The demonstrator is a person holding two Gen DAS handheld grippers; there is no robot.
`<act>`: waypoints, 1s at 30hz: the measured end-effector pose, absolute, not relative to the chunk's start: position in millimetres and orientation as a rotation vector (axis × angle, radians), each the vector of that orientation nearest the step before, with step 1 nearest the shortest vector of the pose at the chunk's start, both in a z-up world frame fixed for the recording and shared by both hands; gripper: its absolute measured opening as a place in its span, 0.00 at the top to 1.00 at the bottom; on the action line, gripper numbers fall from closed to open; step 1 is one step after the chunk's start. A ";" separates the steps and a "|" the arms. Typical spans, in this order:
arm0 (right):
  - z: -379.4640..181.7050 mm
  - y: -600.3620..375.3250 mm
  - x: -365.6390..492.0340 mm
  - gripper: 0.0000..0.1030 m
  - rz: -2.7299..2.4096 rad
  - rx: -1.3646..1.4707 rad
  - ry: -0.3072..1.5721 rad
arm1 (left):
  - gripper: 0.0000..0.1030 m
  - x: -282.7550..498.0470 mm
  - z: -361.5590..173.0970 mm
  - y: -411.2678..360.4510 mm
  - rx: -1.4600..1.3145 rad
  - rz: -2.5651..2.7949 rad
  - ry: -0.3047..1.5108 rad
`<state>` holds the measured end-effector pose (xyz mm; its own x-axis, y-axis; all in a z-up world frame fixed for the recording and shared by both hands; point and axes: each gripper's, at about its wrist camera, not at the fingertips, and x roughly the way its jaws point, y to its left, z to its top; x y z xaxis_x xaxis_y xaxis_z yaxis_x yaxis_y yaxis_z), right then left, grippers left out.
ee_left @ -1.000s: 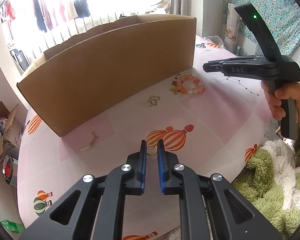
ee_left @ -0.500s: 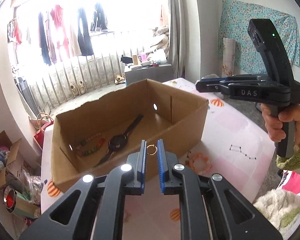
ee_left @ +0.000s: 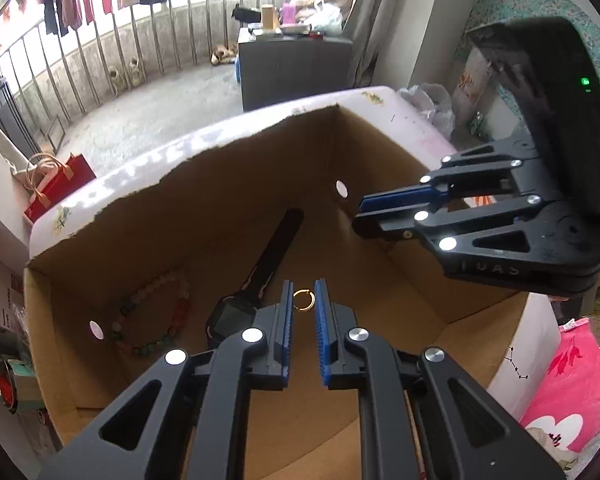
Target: Organize jewelry
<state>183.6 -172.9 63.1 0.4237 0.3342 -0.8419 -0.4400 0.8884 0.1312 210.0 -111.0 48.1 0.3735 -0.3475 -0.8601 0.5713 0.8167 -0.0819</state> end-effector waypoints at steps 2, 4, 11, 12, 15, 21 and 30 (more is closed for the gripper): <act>62.5 -170.5 185.3 0.91 0.487 -0.147 1.029 | 0.90 225.7 37.0 -112.6 0.221 -0.593 1.115; 62.3 -167.2 186.3 0.90 0.485 -0.182 1.029 | 0.90 238.8 30.1 -110.9 0.155 -0.604 1.187; 57.8 -159.7 184.6 0.90 0.475 -0.260 1.006 | 0.90 256.7 27.2 -119.7 0.110 -0.601 1.239; 57.5 -159.9 184.7 0.90 0.473 -0.259 1.004 | 0.90 258.3 26.6 -121.0 0.105 -0.604 1.243; 58.1 -165.0 183.3 0.90 0.469 -0.257 1.000 | 0.90 263.6 23.4 -122.7 0.109 -0.581 1.267; 59.8 -171.5 189.9 0.90 0.469 -0.246 0.992 | 0.81 269.5 18.7 -120.1 0.059 -0.578 1.309; 63.8 -182.5 184.6 0.90 0.477 -0.229 0.983 | 0.80 271.5 26.3 -115.1 0.031 -0.570 1.274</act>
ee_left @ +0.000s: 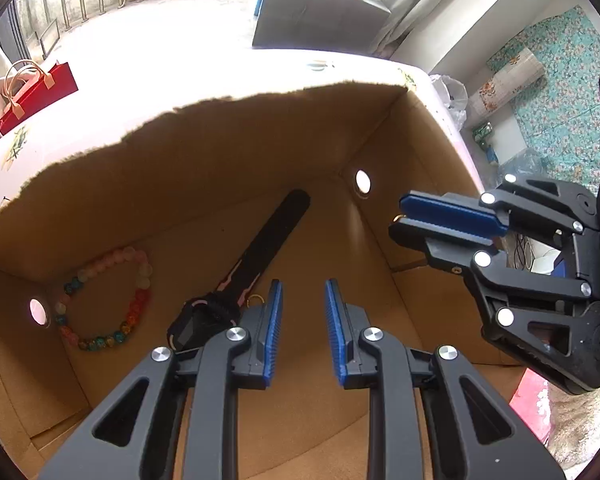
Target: Organize jewelry
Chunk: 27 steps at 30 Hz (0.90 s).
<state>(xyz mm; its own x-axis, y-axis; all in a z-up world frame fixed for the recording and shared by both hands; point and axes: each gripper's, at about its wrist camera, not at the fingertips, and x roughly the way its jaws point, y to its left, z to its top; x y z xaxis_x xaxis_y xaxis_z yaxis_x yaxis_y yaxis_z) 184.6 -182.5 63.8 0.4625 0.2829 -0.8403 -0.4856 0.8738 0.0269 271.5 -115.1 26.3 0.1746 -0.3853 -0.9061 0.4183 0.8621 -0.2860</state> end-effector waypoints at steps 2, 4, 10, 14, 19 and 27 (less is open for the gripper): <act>64.2 -182.7 183.9 0.88 0.481 -0.223 0.980 | 0.80 270.9 30.0 -111.6 0.022 -0.572 1.260; 64.6 -183.3 183.7 0.86 0.486 -0.214 0.978 | 0.80 269.5 35.5 -110.5 0.011 -0.575 1.247; 68.3 -185.6 185.0 0.82 0.492 -0.182 0.970 | 0.68 265.0 45.4 -100.3 0.003 -0.562 1.214; 79.1 -191.4 184.1 0.81 0.489 -0.151 0.938 | 0.63 260.7 54.3 -93.5 0.005 -0.543 1.176; 98.8 -206.5 173.1 0.81 0.486 -0.102 0.875 | 0.61 245.4 71.9 -74.8 0.001 -0.537 1.097; 137.6 -244.0 137.7 0.81 0.477 0.053 0.758 | 0.51 187.4 106.4 -36.0 0.012 -0.541 0.924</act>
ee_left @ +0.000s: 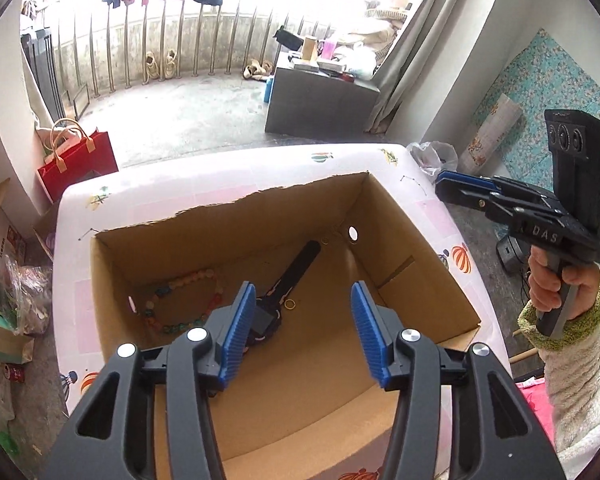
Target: Organize jewelry
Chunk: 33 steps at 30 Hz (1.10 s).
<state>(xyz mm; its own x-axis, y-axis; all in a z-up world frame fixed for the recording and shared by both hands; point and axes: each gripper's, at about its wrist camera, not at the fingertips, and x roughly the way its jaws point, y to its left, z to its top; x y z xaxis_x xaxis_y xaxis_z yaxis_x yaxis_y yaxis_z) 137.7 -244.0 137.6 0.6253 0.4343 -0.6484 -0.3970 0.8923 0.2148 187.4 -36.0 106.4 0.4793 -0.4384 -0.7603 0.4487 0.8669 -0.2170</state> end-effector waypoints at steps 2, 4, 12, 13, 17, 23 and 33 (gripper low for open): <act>144.6 -248.8 119.4 0.79 0.481 0.092 0.737 | 0.49 168.6 111.4 -23.5 0.015 -0.530 0.880; 148.7 -248.4 97.9 0.78 0.496 0.104 0.704 | 0.45 150.7 113.0 -9.2 0.001 -0.519 0.852; 120.3 -234.8 3.8 0.56 0.554 0.127 0.650 | 0.34 81.7 85.9 46.6 -0.051 -0.395 0.791; 110.5 -232.6 -2.5 0.56 0.552 0.141 0.670 | 0.34 74.3 77.5 50.9 -0.056 -0.381 0.797; 64.6 -221.2 -18.6 0.56 0.511 0.182 0.776 | 0.34 51.5 42.0 49.9 -0.041 -0.351 0.836; 0.0 -199.3 -30.0 0.63 0.487 0.285 0.947 | 0.34 22.3 -3.9 14.9 0.125 -0.338 0.861; -13.5 -179.2 -22.2 0.69 0.473 0.319 0.967 | 0.60 24.9 -35.0 -7.3 0.262 -0.277 0.856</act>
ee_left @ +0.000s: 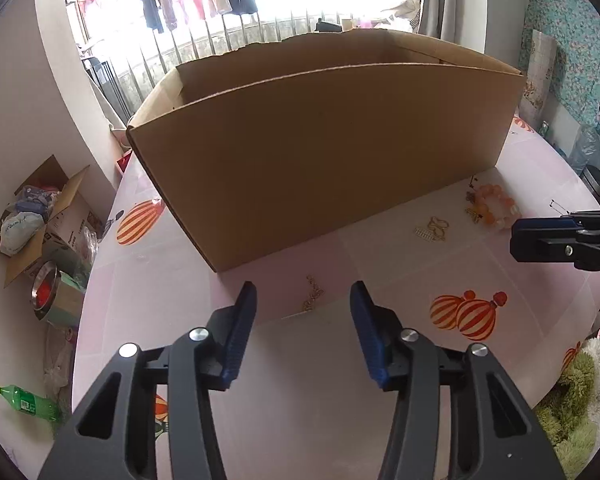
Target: Organize jewelry
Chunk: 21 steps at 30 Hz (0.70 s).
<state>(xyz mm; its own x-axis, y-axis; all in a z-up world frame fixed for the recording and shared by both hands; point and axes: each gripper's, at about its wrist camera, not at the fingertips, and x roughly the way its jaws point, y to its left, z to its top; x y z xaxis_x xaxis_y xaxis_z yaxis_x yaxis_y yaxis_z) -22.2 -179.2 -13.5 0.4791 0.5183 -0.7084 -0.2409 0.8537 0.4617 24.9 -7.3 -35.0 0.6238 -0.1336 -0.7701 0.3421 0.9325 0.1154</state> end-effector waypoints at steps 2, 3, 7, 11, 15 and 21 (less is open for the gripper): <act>-15.5 -177.6 -21.3 0.69 0.478 0.325 0.971 | 0.67 31.3 -40.3 -4.8 0.257 -0.281 0.876; -16.0 -176.8 -21.4 0.69 0.479 0.327 0.974 | 0.71 33.8 -42.4 -4.5 0.258 -0.284 0.886; -16.2 -174.0 -26.9 0.69 0.471 0.309 0.976 | 0.85 42.2 -46.2 -4.7 0.246 -0.312 0.911; -16.6 -173.5 -27.3 0.69 0.468 0.308 0.975 | 0.87 43.0 -47.9 -4.7 0.250 -0.324 0.904; -16.8 -170.4 -24.4 0.69 0.463 0.312 0.967 | 0.98 42.7 -48.7 -1.5 0.233 -0.335 0.909; -16.5 -173.1 -26.0 0.69 0.456 0.306 0.960 | 1.00 35.9 -40.4 9.4 0.159 -0.368 0.884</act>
<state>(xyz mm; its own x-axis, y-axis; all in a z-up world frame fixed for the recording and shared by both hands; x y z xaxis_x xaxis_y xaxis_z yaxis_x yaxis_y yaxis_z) -26.0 -173.1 -16.5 0.4909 0.5011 -0.7127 -0.2360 0.8639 0.4450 35.9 9.4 -40.4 0.5768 -0.2476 -0.7785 0.3777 0.9258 -0.0146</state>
